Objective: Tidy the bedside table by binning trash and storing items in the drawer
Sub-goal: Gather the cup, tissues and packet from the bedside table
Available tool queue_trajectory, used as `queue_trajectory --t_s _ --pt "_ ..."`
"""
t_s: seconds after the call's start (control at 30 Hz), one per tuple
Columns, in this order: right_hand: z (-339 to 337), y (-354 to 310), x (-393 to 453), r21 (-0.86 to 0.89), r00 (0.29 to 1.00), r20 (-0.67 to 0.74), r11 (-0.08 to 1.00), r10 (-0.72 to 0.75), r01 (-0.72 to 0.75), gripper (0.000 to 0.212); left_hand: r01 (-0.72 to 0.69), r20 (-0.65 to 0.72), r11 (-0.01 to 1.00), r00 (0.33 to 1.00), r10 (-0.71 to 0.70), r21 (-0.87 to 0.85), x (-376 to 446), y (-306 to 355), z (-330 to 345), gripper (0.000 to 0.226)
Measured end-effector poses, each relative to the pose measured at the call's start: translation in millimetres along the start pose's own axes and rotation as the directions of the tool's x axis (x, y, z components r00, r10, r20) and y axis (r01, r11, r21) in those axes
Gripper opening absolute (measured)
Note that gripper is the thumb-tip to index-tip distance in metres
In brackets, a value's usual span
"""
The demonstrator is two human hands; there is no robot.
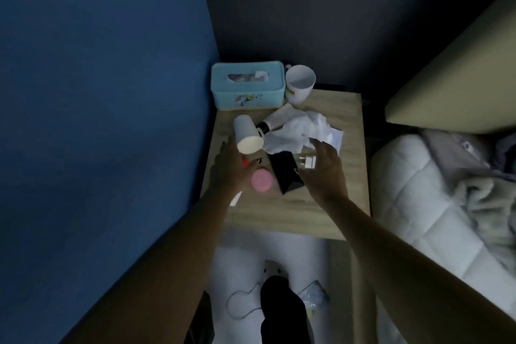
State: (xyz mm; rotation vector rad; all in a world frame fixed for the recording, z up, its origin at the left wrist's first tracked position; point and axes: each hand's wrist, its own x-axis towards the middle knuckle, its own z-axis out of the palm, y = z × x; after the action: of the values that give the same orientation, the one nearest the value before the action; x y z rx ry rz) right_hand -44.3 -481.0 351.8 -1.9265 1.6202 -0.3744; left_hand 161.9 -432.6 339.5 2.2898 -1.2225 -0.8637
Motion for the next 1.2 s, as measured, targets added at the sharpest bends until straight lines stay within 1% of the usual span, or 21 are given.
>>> queue_trajectory --t_s 0.1,0.2,0.27,0.33,0.4,0.53,0.67,0.77,0.83,0.9,0.93,1.03,1.07,1.1,1.13,1.17,1.2 --pt "0.2 6.0 -58.3 -0.008 0.999 -0.035 0.999 0.037 -0.037 0.068 -0.113 0.006 0.991 0.994 0.113 0.077 -60.2 1.7 -3.9 0.074" --pt "5.7 21.2 -121.2 -0.009 0.994 -0.018 0.995 0.104 -0.104 0.061 -0.251 0.000 0.951 0.967 0.255 0.179 -121.4 -10.7 6.8 0.067" --pt "13.5 39.1 -161.4 0.024 0.987 0.008 0.987 0.162 -0.162 0.056 -0.308 0.068 0.927 0.951 0.300 0.213 -158.5 -27.4 22.5 0.059" --pt "22.6 62.8 -197.6 0.025 0.975 0.027 0.975 0.220 -0.221 0.054 -0.315 0.159 0.922 0.945 0.285 0.227 -187.3 -50.1 44.8 0.056" --pt "33.0 92.6 -228.3 0.010 0.956 0.059 0.957 0.289 -0.290 0.057 -0.315 0.207 0.913 0.941 0.266 0.260 -207.0 -72.6 69.5 0.057" --pt "68.6 159.5 -275.6 -0.070 0.878 0.160 0.892 0.451 -0.446 0.067 -0.284 0.283 0.907 0.939 0.196 0.312 -230.8 -120.0 126.4 0.059" --pt "131.7 229.8 -302.4 -0.081 0.782 0.209 0.807 0.587 -0.584 0.070 -0.304 0.382 0.866 0.913 0.145 0.398 -244.8 -181.6 201.7 0.059" --pt "193.5 282.5 -311.5 -0.008 0.710 0.244 0.734 0.660 -0.679 0.067 -0.343 0.450 0.822 0.885 0.120 0.455 -247.0 -233.2 265.0 0.057" --pt "240.2 318.1 -313.4 0.041 0.679 0.271 0.697 0.682 -0.716 0.075 -0.360 0.484 0.795 0.870 0.096 0.489 -245.3 -267.2 308.8 0.058" --pt "284.2 351.6 -316.2 0.028 0.667 0.312 0.695 0.677 -0.719 0.080 -0.350 0.499 0.769 0.865 0.047 0.535 -243.3 -299.5 348.6 0.067" --pt "304.6 367.1 -316.3 0.013 0.657 0.335 0.694 0.676 -0.720 0.082 -0.342 0.499 0.752 0.867 0.020 0.563 -241.0 -314.4 366.9 0.075" --pt "350.9 402.7 -309.0 0.036 0.621 0.299 0.642 0.724 -0.766 0.103 -0.299 0.491 0.710 0.868 -0.076 0.638 -231.0 -352.6 411.0 0.107" --pt "361.1 410.5 -304.9 0.039 0.616 0.276 0.632 0.738 -0.774 0.106 -0.283 0.484 0.699 0.869 -0.103 0.657 -227.9 -363.4 421.4 0.113" --pt "370.0 417.7 -302.1 0.015 0.616 0.255 0.634 0.745 -0.773 0.105 -0.273 0.476 0.688 0.871 -0.120 0.672 -225.7 -373.6 429.7 0.116" --pt "374.7 420.1 -299.2 -0.003 0.601 0.250 0.622 0.759 -0.783 0.101 -0.273 0.468 0.673 0.875 -0.123 0.687 -224.7 -382.4 436.3 0.116" --pt "380.2 424.1 -296.3 0.038 0.578 0.235 0.587 0.781 -0.809 0.098 -0.282 0.456 0.653 0.883 -0.110 0.703 -223.6 -389.8 441.7 0.114" --pt "381.7 425.4 -297.1 0.145 0.560 0.212 0.540 0.801 -0.829 0.095 -0.291 0.439 0.636 0.894 -0.085 0.714 -222.2 -396.1 446.0 0.113"
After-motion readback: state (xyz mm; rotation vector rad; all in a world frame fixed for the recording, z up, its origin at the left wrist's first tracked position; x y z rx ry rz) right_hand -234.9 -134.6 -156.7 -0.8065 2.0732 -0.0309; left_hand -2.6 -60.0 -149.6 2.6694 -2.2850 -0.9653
